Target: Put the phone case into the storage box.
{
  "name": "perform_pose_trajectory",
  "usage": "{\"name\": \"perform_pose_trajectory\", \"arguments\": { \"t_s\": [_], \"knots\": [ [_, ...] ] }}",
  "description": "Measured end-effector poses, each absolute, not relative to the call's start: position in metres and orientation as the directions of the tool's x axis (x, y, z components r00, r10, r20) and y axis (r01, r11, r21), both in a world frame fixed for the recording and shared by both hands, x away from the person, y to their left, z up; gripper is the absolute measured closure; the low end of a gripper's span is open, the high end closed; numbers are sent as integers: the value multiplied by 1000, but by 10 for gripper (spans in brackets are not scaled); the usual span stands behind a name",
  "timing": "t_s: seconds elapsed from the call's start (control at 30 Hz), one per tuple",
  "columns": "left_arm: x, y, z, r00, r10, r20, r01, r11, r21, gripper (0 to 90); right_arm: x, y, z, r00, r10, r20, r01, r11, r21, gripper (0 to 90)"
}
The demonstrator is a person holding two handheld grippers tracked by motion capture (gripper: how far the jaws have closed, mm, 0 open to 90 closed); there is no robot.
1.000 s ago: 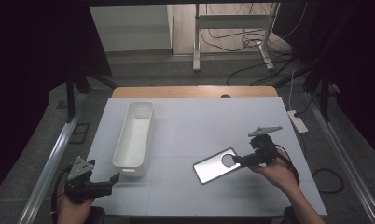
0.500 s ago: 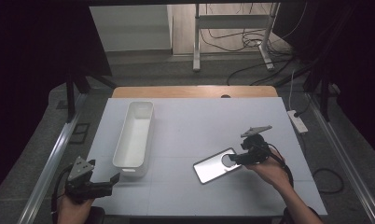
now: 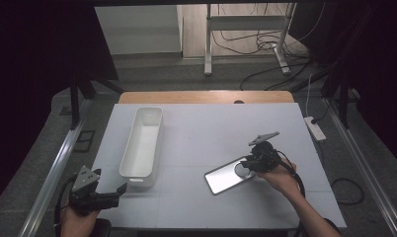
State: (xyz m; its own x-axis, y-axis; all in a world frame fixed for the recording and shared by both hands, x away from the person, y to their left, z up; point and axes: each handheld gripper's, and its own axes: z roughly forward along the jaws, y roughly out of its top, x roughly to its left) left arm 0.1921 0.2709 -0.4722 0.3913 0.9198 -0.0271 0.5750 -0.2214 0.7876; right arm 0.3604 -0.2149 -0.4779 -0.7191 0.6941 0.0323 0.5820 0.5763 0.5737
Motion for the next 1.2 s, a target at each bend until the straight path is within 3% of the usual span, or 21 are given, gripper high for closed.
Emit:
{"name": "perform_pose_trajectory", "arguments": {
  "t_s": [0.27, 1.2],
  "knots": [
    [192, 271, -472, 392, 920, -24, 576, -224, 786, 12, 367, -208, -483, -738, 674, 42, 575, 595, 561, 886],
    [193, 270, -472, 396, 918, -19, 576, -233, 783, 15, 388, -188, -502, -722, 691, 9, 588, 608, 533, 897]
  ]
}}
